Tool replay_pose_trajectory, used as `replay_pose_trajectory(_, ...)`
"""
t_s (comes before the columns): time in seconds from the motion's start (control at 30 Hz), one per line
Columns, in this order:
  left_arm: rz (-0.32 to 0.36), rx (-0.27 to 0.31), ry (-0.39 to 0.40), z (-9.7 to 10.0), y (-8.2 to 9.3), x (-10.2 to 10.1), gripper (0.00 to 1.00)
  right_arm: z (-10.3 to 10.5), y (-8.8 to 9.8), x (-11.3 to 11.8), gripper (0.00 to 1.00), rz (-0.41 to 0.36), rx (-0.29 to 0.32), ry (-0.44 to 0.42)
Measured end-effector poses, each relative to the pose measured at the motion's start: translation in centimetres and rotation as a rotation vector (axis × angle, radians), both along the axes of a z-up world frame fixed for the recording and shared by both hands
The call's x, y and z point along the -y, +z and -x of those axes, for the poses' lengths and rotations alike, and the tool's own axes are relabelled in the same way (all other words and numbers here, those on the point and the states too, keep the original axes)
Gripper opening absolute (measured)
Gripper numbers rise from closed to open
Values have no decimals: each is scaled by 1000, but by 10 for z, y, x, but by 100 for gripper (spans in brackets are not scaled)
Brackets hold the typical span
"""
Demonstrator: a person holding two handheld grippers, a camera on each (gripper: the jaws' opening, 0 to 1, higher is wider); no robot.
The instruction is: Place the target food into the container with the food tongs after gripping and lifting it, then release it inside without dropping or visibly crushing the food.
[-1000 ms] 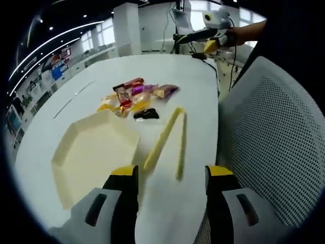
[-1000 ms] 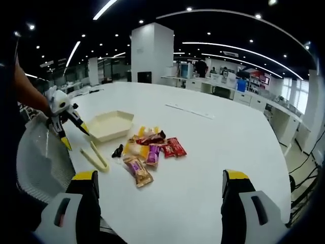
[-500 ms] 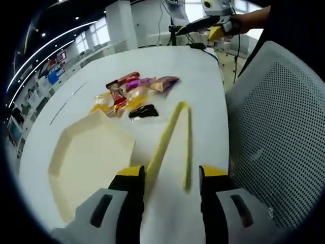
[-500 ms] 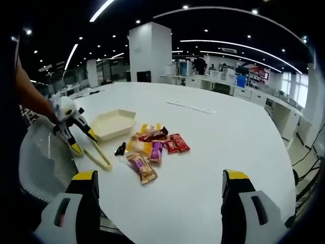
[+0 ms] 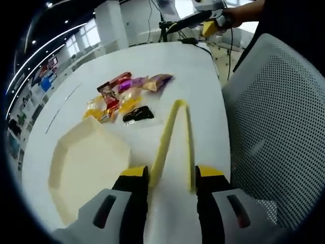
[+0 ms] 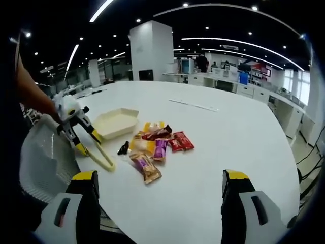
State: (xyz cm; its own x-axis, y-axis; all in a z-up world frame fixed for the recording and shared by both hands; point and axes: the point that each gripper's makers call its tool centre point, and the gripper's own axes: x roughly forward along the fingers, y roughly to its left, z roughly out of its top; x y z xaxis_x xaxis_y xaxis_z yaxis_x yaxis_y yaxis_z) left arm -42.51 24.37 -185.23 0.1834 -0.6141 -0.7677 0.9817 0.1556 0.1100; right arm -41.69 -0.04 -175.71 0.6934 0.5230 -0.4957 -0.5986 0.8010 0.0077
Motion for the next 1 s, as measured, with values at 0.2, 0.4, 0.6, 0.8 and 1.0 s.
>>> replay_pose_trajectory(0.2, -25, -3, -31, -3, -1, 0, 16, 2, -1, -2, 100, 3, -9, 13)
replay_pose_trajectory(0.4, -60, -10, -68, -4, -2, 1, 1, 0, 1, 3, 100, 14, -9, 15)
replay_pose_trajectory(0.6, -27, -31, -53, -3, 2, 2, 0, -2, 6, 1, 100, 14, -2, 23)
replay_pose_trajectory(0.8, 48, -93, -56, 2, 22, 9, 0, -2, 12, -4, 100, 28, 13, 58)
replay_pose_trajectory(1.0, 74, -118, -46, -8, 53, -1, 0, 0, 25, -15, 100, 19, 23, 129)
